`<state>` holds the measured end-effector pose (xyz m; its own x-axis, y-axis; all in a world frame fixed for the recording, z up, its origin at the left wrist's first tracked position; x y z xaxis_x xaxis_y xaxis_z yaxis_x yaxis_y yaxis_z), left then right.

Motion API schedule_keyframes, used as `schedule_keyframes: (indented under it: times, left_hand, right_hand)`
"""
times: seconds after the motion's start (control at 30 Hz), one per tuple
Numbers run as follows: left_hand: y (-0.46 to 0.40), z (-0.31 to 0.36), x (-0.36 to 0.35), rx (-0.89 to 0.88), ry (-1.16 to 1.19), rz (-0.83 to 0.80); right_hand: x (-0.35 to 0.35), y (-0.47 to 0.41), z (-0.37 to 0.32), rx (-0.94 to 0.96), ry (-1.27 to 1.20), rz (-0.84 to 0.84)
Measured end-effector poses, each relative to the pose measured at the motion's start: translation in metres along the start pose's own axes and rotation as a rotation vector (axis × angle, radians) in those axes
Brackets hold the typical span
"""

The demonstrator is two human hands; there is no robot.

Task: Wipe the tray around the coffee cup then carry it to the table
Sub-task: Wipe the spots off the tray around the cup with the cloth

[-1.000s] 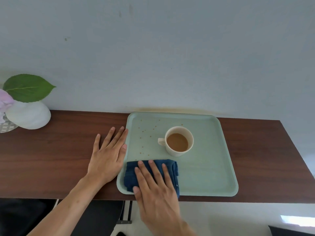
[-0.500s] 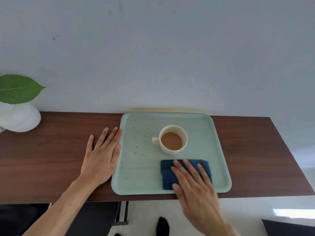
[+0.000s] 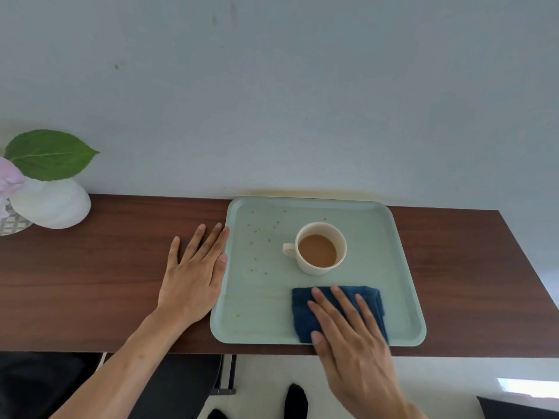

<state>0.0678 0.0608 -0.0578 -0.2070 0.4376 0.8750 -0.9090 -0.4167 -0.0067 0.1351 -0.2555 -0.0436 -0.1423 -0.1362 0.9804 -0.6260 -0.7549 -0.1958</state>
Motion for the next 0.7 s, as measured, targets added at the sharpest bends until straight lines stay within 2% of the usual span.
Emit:
schedule_keyframes:
  times: [0.23, 0.37, 0.53, 0.7]
  left_hand:
    - [0.0, 0.001, 0.001, -0.001, 0.012, 0.001]
    - [0.0, -0.001, 0.001, -0.015, 0.006, 0.009]
    - [0.0, -0.001, 0.001, -0.019, 0.017, 0.011]
    - [0.0, 0.0, 0.002, -0.014, 0.022, 0.008]
  right_hand:
    - [-0.003, -0.035, -0.088, 0.082, -0.02, -0.116]
    - [-0.005, -0.046, -0.116, 0.091, -0.027, -0.161]
    - [-0.001, -0.039, -0.098, 0.083, -0.041, -0.171]
    - [0.005, -0.015, -0.037, 0.046, -0.011, -0.124]
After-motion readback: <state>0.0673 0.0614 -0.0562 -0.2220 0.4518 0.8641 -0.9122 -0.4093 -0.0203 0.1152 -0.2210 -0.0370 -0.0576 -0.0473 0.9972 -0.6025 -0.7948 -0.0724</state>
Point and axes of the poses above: each hand's wrist, its own y-axis away from the middle knuckle, its own x-axis out of the back of the hand, z = x × y, the point moved 2 cm from there along -y, towards the middle knuckle, and after that the axes turned 15 degrees about y, right-handed, at the moved point
